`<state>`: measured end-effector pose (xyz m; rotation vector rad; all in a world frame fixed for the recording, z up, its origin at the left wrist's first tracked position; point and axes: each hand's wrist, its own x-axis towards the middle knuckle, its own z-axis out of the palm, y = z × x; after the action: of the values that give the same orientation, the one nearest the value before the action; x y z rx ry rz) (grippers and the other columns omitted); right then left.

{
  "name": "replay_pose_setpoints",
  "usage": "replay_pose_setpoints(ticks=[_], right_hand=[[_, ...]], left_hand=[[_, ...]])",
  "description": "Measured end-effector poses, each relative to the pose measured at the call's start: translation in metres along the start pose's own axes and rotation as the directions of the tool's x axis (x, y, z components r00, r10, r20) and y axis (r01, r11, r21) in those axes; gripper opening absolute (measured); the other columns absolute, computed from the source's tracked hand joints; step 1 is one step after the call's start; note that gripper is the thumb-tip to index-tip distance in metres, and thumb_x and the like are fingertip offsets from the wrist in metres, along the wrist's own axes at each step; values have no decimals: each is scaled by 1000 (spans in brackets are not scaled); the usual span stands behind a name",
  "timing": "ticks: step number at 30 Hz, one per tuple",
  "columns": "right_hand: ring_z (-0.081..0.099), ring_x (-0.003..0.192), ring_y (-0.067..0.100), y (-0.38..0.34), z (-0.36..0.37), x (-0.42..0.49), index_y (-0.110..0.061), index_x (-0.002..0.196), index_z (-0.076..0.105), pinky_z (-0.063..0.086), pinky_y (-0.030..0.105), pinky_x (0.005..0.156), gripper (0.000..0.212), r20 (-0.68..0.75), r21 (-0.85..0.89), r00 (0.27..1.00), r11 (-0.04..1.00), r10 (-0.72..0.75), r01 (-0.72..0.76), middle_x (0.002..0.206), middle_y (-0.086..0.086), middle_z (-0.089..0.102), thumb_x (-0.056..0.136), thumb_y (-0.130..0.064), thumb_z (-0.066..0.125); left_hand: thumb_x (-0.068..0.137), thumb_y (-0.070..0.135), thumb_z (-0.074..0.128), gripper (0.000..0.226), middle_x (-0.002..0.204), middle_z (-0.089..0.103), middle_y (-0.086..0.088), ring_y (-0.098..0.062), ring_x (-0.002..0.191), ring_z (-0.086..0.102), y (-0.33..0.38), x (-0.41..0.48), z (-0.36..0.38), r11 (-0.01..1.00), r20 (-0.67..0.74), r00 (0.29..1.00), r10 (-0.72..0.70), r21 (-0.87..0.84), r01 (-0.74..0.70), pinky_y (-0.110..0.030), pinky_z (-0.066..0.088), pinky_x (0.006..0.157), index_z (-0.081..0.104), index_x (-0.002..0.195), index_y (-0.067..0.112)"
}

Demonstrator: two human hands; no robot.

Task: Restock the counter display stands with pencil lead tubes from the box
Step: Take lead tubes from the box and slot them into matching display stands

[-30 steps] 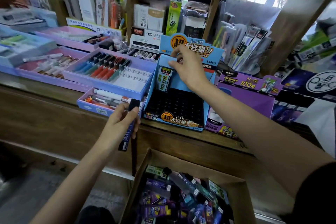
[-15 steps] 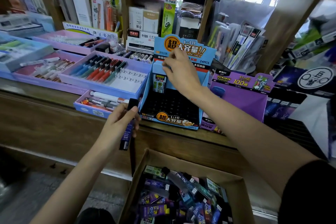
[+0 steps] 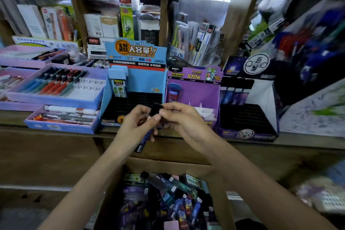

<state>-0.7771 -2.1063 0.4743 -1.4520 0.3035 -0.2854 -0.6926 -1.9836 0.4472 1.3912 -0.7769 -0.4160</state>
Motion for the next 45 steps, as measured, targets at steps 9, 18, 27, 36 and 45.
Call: replay_pose_setpoints(ticks=[9,18,27,36,45], right_hand=[[61,68,8,-65,-144,-36,-14,90,65,51,22,65,10,-304,-347,910,922,-283,171,75,-1,64,86,-5,63],[59,85,13,-75,-243,-19,-15,102,63,47,25,79,12,-376,-774,775,632,-508,39,93,0,61,91,-15,60],[62,91,18,-64,-242,-9,-5,109,65,47,25,87,20,-290,-841,835,541,-467,10,106,5,64,91,-8,59],[55,84,17,-52,-239,3,-2,107,61,49,30,86,17,-405,-813,783,577,-472,-72,87,8,57,92,-1,53],[58,87,24,-51,-229,-13,-6,124,44,49,38,77,33,-424,-852,806,483,-414,-200,96,10,59,93,-8,53]], left_hand=[[86,28,65,28,110,53,11,-2,100,50,-7,31,72,725,284,930,235,586,-362,-13,40,75,53,110,27],[87,30,64,39,120,59,-4,-23,114,51,-27,48,97,542,297,936,191,763,-353,-35,43,90,55,122,15],[87,26,65,32,111,63,-3,-23,107,53,-33,44,99,459,275,930,243,812,-361,-34,40,80,58,116,14],[87,29,64,31,111,62,0,-21,108,51,-34,45,97,496,259,938,232,798,-343,-33,39,79,58,115,17],[88,20,63,28,113,59,-4,-20,109,52,-17,28,90,565,291,917,272,723,-397,-34,42,90,58,114,12]])
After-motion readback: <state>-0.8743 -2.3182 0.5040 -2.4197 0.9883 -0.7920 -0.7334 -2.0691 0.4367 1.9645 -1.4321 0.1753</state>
